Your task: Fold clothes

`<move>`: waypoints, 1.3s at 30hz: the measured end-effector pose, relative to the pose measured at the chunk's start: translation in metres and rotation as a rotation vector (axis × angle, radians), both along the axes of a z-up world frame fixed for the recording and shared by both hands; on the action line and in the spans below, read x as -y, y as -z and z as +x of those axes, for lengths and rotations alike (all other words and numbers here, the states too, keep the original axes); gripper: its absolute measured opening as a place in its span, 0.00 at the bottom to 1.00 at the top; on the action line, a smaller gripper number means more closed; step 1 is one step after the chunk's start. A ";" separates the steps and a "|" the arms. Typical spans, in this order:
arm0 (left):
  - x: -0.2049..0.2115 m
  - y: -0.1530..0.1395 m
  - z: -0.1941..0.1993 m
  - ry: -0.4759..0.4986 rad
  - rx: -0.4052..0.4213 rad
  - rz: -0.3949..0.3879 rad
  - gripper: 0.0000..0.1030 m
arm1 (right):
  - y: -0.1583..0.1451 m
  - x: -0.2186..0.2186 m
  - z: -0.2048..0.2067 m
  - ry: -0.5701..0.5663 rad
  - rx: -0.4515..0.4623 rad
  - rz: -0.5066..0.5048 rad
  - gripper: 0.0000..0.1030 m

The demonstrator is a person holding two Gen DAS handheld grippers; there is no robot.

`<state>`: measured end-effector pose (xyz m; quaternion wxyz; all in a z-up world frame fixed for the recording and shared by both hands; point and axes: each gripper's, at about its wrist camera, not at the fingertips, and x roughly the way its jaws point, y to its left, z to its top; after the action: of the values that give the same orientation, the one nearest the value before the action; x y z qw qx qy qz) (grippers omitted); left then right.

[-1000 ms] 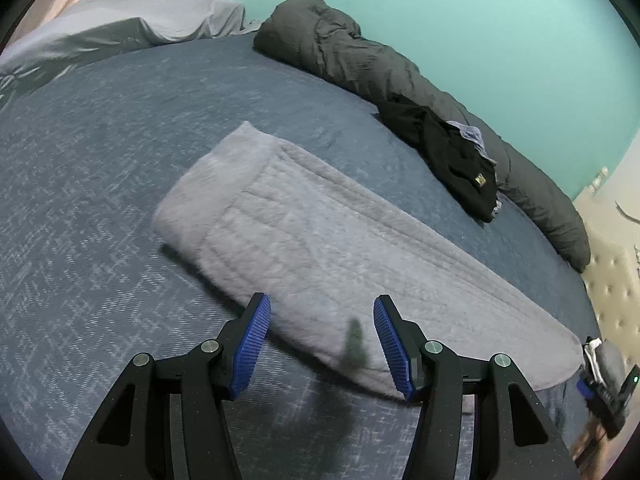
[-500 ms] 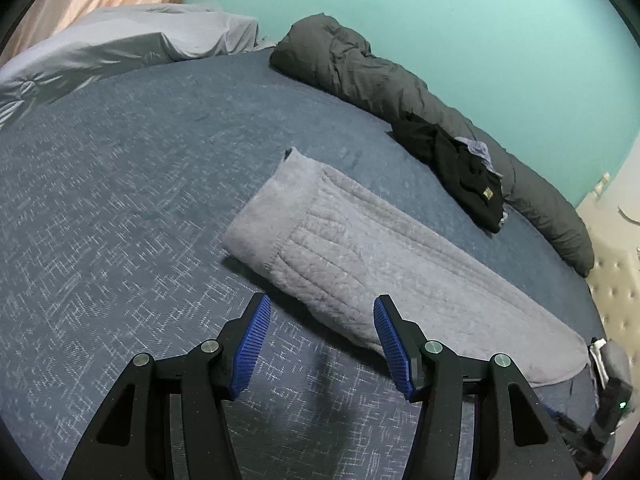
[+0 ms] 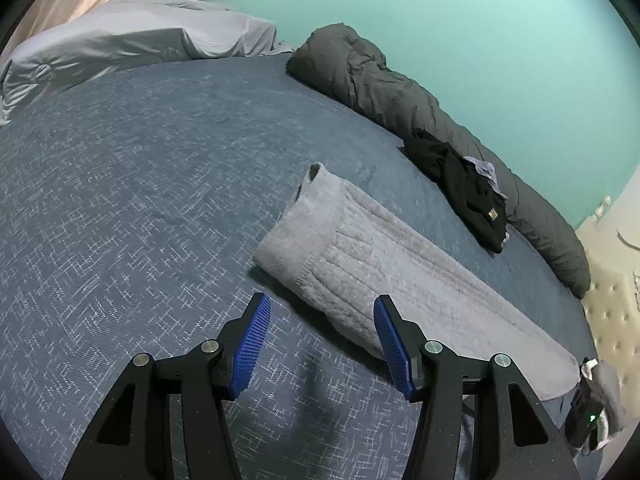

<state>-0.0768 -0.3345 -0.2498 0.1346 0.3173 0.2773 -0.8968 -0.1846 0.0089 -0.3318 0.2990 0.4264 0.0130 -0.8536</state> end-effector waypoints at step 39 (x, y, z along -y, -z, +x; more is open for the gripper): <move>0.026 0.031 -0.021 -0.027 0.015 0.087 0.00 | -0.037 -0.078 0.010 0.043 0.100 -0.031 0.09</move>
<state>-0.0976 -0.3602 -0.2807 0.1348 0.3260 0.3190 -0.8797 -0.1746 0.0872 -0.2944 0.2875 0.4640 -0.0242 -0.8375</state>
